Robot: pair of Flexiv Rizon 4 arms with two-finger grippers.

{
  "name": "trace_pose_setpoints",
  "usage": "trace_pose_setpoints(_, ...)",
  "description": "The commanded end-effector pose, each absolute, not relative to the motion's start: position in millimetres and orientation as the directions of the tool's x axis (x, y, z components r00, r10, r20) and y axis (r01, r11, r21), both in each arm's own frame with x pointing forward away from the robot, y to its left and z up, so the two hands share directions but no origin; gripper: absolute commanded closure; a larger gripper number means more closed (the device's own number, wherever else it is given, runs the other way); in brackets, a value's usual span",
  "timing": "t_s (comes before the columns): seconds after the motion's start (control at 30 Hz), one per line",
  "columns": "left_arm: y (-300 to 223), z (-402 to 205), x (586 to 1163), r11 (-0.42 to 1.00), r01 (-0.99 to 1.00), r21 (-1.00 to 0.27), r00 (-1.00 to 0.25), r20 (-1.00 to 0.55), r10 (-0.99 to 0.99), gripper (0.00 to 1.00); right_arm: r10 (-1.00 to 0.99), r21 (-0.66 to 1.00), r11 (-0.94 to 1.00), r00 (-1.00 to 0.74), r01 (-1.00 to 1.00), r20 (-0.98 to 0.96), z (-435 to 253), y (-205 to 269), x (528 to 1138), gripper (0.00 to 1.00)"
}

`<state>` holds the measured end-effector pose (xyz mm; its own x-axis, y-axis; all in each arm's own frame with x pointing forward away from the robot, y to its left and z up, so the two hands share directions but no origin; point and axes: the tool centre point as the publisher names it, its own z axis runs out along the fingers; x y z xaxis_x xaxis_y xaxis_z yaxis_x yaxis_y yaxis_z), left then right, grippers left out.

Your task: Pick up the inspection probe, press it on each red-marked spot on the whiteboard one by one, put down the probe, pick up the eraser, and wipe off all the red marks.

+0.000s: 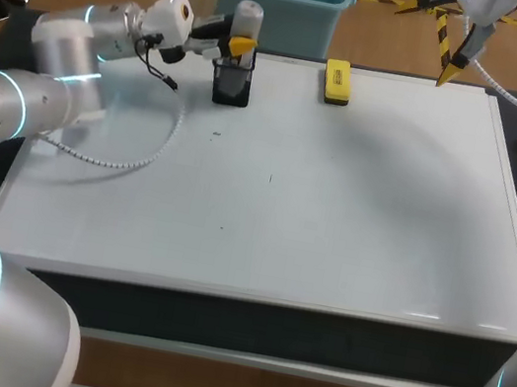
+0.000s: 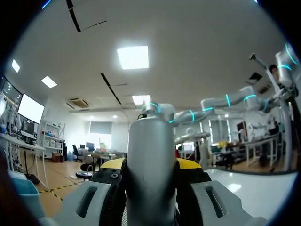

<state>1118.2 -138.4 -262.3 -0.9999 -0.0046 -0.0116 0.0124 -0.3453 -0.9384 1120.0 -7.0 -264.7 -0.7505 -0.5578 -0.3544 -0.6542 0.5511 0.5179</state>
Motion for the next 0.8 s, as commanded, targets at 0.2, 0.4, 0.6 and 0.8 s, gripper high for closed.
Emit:
trace_pose_setpoints(0.2,-140.6,-269.9,1127.5,-0.334,-0.010,-0.942,-1.000,0.008,0.010,1.00,-0.561,0.515,0.552,-0.749,-0.656,-0.353,-263.8,-7.5,1120.0,0.00)
trace_pose_setpoints(0.4,-143.3,-271.3,1128.8,-0.324,-0.020,-0.946,-1.000,0.014,0.019,0.53,-0.561,0.515,0.552,-0.749,-0.656,-0.353,-263.8,-7.5,1120.0,0.00)
trace_pose_setpoints(0.6,-142.2,-269.9,1128.2,-0.318,-0.021,-0.948,-1.000,0.016,0.019,0.00,-0.561,0.515,0.552,-0.749,-0.656,-0.353,-263.8,-7.5,1120.0,0.00)
trace_pose_setpoints(0.8,-132.6,-263.3,1124.6,-0.283,-0.009,-0.959,-1.000,0.013,-0.013,0.00,-0.561,0.515,0.552,-0.749,-0.656,-0.353,-263.8,-7.5,1120.0,0.00)
